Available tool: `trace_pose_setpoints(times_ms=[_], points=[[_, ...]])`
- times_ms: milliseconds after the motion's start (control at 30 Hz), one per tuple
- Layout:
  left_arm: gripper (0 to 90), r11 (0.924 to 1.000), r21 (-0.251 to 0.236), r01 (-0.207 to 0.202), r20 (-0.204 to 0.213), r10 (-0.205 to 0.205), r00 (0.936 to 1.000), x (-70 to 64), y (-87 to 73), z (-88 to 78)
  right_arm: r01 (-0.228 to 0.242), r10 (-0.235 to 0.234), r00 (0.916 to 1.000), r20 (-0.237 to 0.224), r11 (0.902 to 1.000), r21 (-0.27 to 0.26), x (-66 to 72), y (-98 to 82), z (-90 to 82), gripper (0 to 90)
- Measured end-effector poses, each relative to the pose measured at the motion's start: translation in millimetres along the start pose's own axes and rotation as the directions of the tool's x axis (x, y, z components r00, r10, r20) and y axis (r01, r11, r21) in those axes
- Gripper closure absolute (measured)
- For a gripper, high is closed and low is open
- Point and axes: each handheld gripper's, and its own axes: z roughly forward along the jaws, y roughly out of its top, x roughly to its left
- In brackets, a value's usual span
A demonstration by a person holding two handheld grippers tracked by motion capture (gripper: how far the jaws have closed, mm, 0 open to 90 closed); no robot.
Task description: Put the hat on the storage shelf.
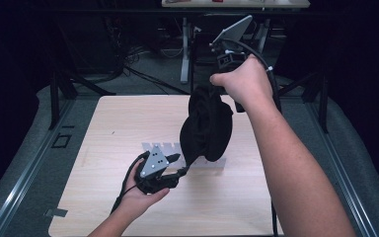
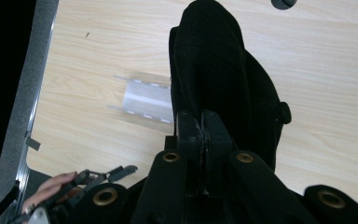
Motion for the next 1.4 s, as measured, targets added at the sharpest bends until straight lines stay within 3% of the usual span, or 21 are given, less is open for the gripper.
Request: trace_pose_setpoints(times_ms=[167, 200, 233, 367, 400, 500, 733, 767, 800, 900, 1000, 1233, 1400], points=[[52.6, 1.0000, 0.009, -0.003, -0.013, 0.003, 0.9999, 0.0, 12.7, 8.7, 0.003, -0.003, 1.0000, -0.007, 1.0000, -0.004, 7.6, 3.2, 5.1, 87.9], [52.8, 0.9999, 0.009, -0.006, -0.017, 0.006, 0.9998, -0.1, 13.8, 10.6, 0.010, -0.010, 0.9999, -0.009, 0.9996, 0.028, 7.7, 4.3, 3.5, 87.9], [53.9, 0.9998, 0.015, -0.009, -0.021, 0.009, 0.9997, -0.3, 14.5, 12.5, 0.013, -0.012, 0.9998, -0.013, 0.9995, 0.027, 8.3, 4.4, 3.9, 87.9], [57.6, 0.9987, 0.043, -0.026, -0.038, 0.028, 0.9989, -2.3, 14.5, 21.3, 0.011, -0.011, 0.9998, -0.018, 0.9999, -0.011, 10.8, 3.5, 9.0, 87.9], [58.2, 0.9983, 0.050, -0.031, -0.041, 0.033, 0.9986, -2.4, 14.5, 23.3, 0.020, -0.020, 0.9997, 0.013, 0.9993, 0.031, 11.2, 4.8, 5.7, 88.0], [61.8, 0.9973, 0.064, -0.036, -0.047, 0.039, 0.9981, -2.6, 14.6, 29.8, 0.021, -0.022, 0.9997, 0.014, 0.9983, 0.055, 10.9, 6.0, 3.0, 87.9], [76.1, 0.9945, 0.102, -0.025, -0.036, 0.029, 0.9989, 3.8, 14.3, 40.8, 0.007, -0.007, 1.0000, -0.004, 0.9998, 0.020, 8.8, 5.2, 2.4, 87.9], [79.4, 0.9938, 0.108, -0.026, -0.041, 0.031, 0.9987, 5.6, 14.2, 41.8, 0.000, 0.000, 1.0000, -0.001, 0.9999, -0.015, 9.1, 4.3, 4.1, 87.9], [80.7, 0.9934, 0.111, -0.027, -0.046, 0.033, 0.9984, 7.6, 14.0, 42.8, 0.020, -0.023, 0.9991, 0.036, 0.9969, 0.076, 9.0, 7.2, -2.8, 87.9], [82.4, 0.9937, 0.110, -0.021, -0.018, 0.023, 0.9996, 11.5, 13.3, 45.3, 0.032, -0.034, 0.9993, 0.016, 0.9896, 0.141, 7.7, 10.0, -7.5, 87.9], [83.8, 0.9939, 0.104, -0.036, 0.016, 0.035, 0.9993, 13.7, 12.8, 46.3, 0.023, -0.024, 0.9996, 0.013, 0.9962, 0.084, 9.7, 8.3, -3.7, 87.8], [84.5, 0.9970, 0.076, -0.012, 0.094, 0.005, 0.9956, 23.5, 10.9, 47.2, 0.020, -0.021, 0.9998, 0.001, 0.9988, 0.044, 13.2, 8.0, -2.4, 87.7], [84.7, 0.9980, 0.058, 0.022, 0.153, -0.031, 0.9878, 31.7, 9.5, 48.9, 0.028, -0.028, 0.9996, 0.000, 0.9988, 0.040, 15.6, 9.0, -2.9, 87.7]])
